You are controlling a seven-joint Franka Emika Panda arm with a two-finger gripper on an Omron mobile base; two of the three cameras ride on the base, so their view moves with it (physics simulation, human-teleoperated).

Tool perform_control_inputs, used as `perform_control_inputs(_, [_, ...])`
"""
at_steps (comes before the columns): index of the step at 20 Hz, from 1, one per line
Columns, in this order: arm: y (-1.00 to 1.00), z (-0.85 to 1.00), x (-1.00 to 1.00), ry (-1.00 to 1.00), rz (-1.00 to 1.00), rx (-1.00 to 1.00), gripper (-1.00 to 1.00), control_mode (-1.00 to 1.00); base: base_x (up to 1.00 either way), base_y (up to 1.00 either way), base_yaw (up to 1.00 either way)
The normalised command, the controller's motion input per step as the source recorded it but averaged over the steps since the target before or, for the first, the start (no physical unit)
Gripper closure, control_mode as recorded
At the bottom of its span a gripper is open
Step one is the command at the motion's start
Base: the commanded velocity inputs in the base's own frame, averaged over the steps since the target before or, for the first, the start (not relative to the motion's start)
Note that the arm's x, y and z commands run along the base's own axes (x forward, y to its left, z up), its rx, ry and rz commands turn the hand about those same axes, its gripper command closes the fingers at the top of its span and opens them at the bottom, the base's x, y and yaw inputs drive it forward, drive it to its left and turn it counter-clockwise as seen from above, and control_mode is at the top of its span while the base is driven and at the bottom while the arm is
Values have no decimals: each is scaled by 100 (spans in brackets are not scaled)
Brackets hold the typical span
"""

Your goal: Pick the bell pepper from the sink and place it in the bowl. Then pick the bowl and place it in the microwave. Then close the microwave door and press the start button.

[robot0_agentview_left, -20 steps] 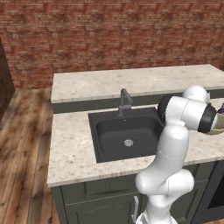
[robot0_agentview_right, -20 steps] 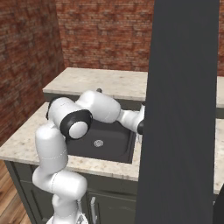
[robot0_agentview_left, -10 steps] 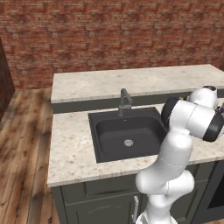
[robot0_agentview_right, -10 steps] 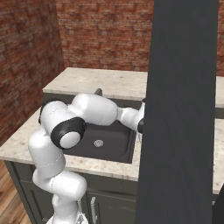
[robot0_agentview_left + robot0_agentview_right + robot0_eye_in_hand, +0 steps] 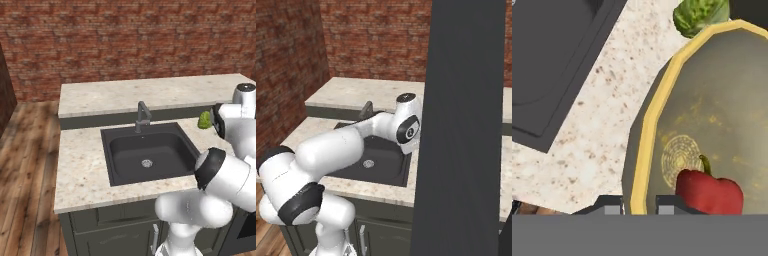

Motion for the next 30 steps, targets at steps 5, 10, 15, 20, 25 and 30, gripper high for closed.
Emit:
perform_control_inputs(5, [79,100,-37,0,25,-2,100,-100,0,0,0])
perform_control_inputs(10, [77,100,-37,4,27,0,100,-100,0,0,0])
perform_control_inputs(15, [67,80,-35,11,30,12,100,-100,0,0,0])
perform_control_inputs(20, [54,21,-52,2,26,8,100,-100,0,0,0])
perform_control_inputs(25, [57,2,-45,-1,17,0,100,-100,0,0,0])
perform_control_inputs(30, [53,0,-11,-11,14,-6,100,-100,0,0,0])
